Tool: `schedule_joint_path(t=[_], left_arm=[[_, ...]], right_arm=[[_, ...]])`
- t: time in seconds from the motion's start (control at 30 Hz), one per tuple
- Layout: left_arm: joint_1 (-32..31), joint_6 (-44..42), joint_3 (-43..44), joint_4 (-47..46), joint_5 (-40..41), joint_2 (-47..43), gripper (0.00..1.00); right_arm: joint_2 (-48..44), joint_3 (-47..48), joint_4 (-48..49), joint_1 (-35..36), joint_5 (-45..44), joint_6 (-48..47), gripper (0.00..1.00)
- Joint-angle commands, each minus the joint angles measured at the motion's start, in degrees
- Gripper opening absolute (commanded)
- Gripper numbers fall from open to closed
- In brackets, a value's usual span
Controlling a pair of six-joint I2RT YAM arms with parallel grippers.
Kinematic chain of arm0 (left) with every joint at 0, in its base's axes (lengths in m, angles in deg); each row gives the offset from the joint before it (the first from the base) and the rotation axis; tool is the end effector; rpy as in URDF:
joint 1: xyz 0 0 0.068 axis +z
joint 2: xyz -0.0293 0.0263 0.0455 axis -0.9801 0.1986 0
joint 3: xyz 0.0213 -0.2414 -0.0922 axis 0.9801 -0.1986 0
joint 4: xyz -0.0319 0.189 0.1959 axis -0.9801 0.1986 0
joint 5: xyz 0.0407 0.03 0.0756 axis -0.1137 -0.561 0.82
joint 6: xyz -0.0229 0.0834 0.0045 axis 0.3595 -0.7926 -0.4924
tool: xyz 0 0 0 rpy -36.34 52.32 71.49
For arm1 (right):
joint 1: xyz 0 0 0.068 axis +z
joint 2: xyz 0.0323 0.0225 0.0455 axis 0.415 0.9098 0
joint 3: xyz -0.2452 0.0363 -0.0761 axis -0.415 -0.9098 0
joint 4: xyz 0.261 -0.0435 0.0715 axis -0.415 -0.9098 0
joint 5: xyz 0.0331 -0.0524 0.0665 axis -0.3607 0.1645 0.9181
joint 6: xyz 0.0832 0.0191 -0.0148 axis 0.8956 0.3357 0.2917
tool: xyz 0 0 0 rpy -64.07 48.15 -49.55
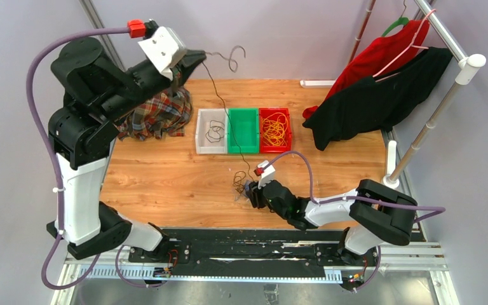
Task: Untangle the cables
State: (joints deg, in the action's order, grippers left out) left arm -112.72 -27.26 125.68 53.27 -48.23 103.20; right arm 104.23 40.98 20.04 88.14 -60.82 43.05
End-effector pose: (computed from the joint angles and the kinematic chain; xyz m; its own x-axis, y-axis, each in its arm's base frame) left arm 0.1692 -0.1429 0.6208 0.3523 0.1972 -0.9149 0.7037 0.5886 0.3979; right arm 0.1644 0.2776 0.1173 -0.3937 -0.0451 -0.9181 -0.6220 0.7485 0.2299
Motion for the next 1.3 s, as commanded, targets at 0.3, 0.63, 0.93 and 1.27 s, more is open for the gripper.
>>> schedule_joint_path(t=[0.3, 0.63, 0.93, 1.27], left_arm=[[-0.31, -13.29, -3.02, -42.61, 22.86, -1.75, 0.00], [-0.31, -19.05, -7.87, -49.16, 25.41, -2.40, 0.00], [-0.28, -32.87, 2.95, -64.23, 26.61, 4.48, 0.01], [-0.09, -43.48, 5.13, -68.89, 24.64, 7.44, 0.01]], right_arm=[[0.34, -7.21, 3.01, -1.30, -3.17, 5.60, 0.41], [-2.51, -7.86, -0.10, -1.30, -4.82, 6.35, 0.02], [-2.23, -13.06, -0.06, -1.39, -11.61, 12.72, 0.01], [-5.68, -15.13, -7.69, -2.45, -18.47, 21.13, 0.01]])
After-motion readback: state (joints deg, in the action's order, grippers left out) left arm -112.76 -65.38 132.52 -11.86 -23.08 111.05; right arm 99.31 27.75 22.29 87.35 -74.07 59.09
